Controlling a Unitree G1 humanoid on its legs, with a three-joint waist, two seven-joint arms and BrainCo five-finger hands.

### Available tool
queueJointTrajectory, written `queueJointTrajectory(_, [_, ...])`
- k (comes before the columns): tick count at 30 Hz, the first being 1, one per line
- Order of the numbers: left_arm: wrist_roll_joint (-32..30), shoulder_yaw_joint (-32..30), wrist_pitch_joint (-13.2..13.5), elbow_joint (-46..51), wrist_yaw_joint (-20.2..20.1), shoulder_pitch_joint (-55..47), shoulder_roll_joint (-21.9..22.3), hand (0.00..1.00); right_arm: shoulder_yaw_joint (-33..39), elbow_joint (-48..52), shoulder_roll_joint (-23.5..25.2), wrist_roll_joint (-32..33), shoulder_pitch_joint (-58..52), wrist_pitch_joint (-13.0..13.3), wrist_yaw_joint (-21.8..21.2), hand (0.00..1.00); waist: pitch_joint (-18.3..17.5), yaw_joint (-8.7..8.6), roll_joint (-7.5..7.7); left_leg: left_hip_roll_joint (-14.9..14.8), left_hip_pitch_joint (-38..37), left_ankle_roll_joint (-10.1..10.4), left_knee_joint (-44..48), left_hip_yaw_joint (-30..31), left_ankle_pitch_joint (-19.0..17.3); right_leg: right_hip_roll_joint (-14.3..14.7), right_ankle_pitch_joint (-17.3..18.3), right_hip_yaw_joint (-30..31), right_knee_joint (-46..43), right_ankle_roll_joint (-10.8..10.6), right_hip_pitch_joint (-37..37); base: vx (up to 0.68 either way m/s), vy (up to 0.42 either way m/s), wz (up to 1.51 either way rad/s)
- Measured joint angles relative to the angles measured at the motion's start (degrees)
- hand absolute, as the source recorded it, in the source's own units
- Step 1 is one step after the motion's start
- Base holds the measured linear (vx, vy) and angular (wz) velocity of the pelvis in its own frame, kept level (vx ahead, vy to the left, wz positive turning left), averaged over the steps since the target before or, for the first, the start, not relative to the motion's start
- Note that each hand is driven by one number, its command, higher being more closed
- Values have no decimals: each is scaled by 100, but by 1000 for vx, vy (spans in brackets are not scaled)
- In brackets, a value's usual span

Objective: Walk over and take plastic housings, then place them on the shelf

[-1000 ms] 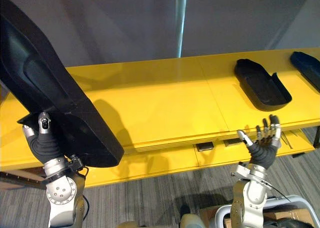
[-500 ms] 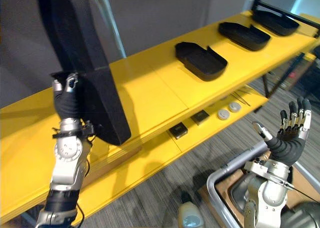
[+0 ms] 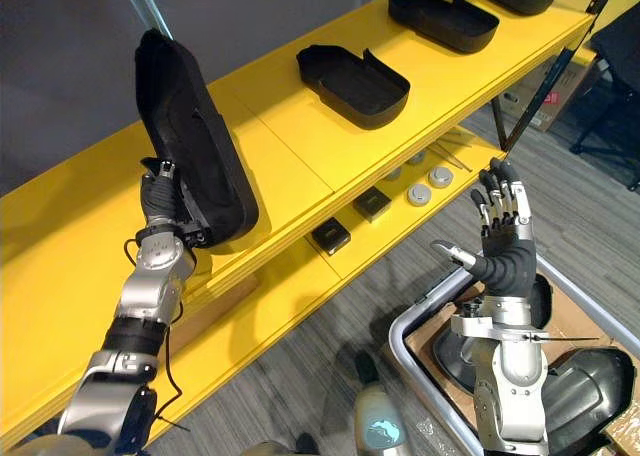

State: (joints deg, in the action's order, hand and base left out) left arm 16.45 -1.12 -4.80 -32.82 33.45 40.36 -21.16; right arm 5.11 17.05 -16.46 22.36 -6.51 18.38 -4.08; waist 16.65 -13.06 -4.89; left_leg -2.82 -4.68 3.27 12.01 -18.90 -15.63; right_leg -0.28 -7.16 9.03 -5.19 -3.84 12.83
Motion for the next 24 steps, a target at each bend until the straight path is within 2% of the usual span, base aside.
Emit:
queueJointTrajectory(1, [81, -1, -192, -355, 282, 312, -197, 100, -227, 0, -22, 67, -22, -28, -113, 0, 15, -76, -2, 37, 0, -21, -48, 0, 67, -15, -15, 45, 20, -10, 19, 45, 2, -9])
queueJointTrajectory(2, [84, -1, -221, -413, 324, 366, -223, 100, -261, 1, -25, 73, -27, -30, -127, 0, 15, -85, -2, 46, 0, -23, -48, 0, 79, -22, -16, 53, 27, -11, 18, 66, 11, -8])
queueJointTrajectory(3, [87, 0, -412, -590, 501, 577, -335, 100, -417, 1, -35, 163, -49, -41, -224, 0, 21, -152, -4, 77, 2, -17, -45, 12, 131, -58, -19, 61, 63, -16, -5, 0, 0, 0])
queueJointTrajectory(4, [85, 1, -438, -633, 527, 617, -358, 100, -449, 2, -36, 163, -50, -48, -236, 0, 22, -168, -6, 81, 2, -18, -43, 18, 137, -63, -19, 61, 70, -16, -10, 46, 14, -1])
queueJointTrajectory(5, [77, 1, -612, -780, 620, 786, -446, 100, -570, 4, -37, 167, -51, -85, -283, 0, 35, -203, -15, 87, 8, -21, -37, 34, 141, -67, -21, 70, 88, -19, -13, 33, 14, -3])
queueJointTrajectory(12, [-116, 27, -1697, -1519, 634, 1477, -835, 100, -1358, 51, -90, 165, 28, -240, -473, 0, 529, -333, 16, 140, 234, -74, 243, 106, 182, -178, -148, 90, 364, 14, -70, -4, 0, 1])
queueJointTrajectory(15, [-237, 226, -1815, -1537, 502, 1624, -945, 100, -1488, 69, -117, 168, 119, -253, -480, 0, 695, -313, 24, 134, 319, -74, 413, 127, 182, -210, -166, 73, 387, 19, -87, -22, -12, 6])
queueJointTrajectory(16, [-294, 255, -1923, -1542, 332, 1670, -1029, 100, -1587, 94, -150, 174, 217, -257, -488, 0, 710, -331, 42, 133, 391, -74, 507, 152, 182, -233, -167, 57, 387, 18, -74, -27, -5, 7])
queueJointTrajectory(20, [-398, 492, -1951, -1503, 130, 1815, -1030, 100, -1745, 190, -172, 392, 487, -280, -615, 0, 799, -287, 97, 148, 489, -74, 652, 313, 181, -277, -164, -6, 352, 20, -69, -33, 14, 11])
queueJointTrajectory(21, [-406, 571, -1964, -1495, 94, 1857, -1031, 0, -1821, 215, -171, 417, 578, -315, -658, 0, 814, -278, 117, 149, 505, -73, 650, 358, 181, -288, -157, -61, 329, 26, -65, -43, 20, 17])
queueJointTrajectory(22, [-414, 646, -1975, -1479, 84, 1879, -1030, 0, -1855, 217, -168, 416, 613, -329, -714, 0, 829, -276, 129, 149, 510, -73, 651, 401, 181, -292, -147, -96, 302, 33, -63, -56, 16, 22])
queueJointTrajectory(24, [-428, 748, -1969, -1289, -73, 1970, -1030, 0, -2043, 218, -175, 407, 771, -348, -763, 0, 904, -162, 175, 146, 569, -73, 654, 450, 181, -295, -74, -151, 161, 56, 36, -67, 4, 19])
